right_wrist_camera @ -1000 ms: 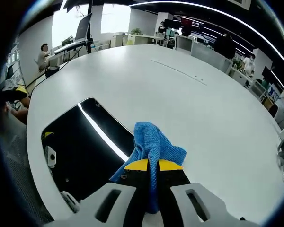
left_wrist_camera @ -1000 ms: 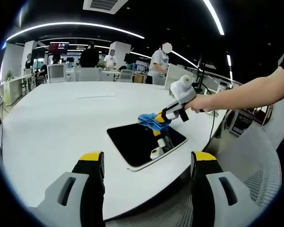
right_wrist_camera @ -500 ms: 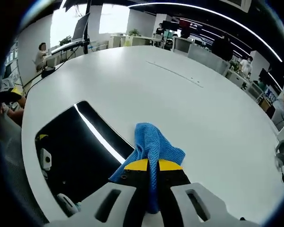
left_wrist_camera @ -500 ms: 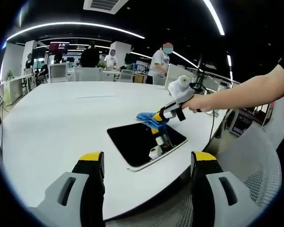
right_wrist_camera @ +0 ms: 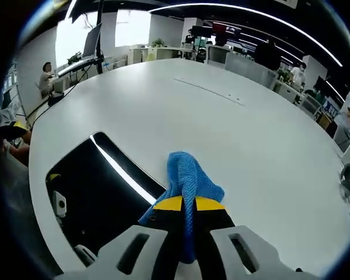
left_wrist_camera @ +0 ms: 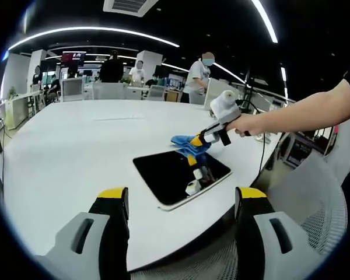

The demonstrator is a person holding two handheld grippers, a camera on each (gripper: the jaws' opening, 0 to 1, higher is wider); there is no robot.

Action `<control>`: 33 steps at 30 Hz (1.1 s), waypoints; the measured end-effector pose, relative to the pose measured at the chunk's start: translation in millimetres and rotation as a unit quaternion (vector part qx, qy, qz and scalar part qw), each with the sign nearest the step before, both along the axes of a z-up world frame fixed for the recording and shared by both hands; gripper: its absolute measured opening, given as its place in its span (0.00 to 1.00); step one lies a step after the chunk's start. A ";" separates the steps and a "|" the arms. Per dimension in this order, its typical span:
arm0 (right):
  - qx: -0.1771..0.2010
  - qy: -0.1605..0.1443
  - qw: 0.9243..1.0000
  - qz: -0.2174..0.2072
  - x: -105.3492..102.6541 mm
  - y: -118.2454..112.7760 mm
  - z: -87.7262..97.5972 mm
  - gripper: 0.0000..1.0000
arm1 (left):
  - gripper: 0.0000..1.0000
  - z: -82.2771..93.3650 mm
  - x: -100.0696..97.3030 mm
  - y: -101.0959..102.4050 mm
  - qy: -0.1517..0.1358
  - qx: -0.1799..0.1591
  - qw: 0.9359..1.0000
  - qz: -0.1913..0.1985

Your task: Wipe the mirror surface with the cleaning cloth until all visible marks leave the cleaned area.

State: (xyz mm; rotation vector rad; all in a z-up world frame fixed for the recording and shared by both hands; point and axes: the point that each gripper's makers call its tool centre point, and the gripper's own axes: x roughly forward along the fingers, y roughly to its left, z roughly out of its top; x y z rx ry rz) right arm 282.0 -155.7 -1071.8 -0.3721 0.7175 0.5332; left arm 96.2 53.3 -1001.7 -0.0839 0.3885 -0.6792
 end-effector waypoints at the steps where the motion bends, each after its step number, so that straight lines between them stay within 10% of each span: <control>1: 0.005 -0.002 1.000 -0.005 -0.3 -1.8 3.4 0.00 | 0.72 0.1 0.0 0.0 0.000 0.000 1.000 0.000; 21: 0.054 -0.038 0.997 -0.046 -25.1 -38.6 48.5 0.00 | 0.72 1.7 -0.2 -0.2 -0.003 -0.004 1.000 0.001; 33: 0.050 -0.008 0.996 -0.074 -49.0 -70.9 30.1 0.00 | 0.72 2.3 -0.3 -0.4 -0.004 -0.006 1.000 -0.001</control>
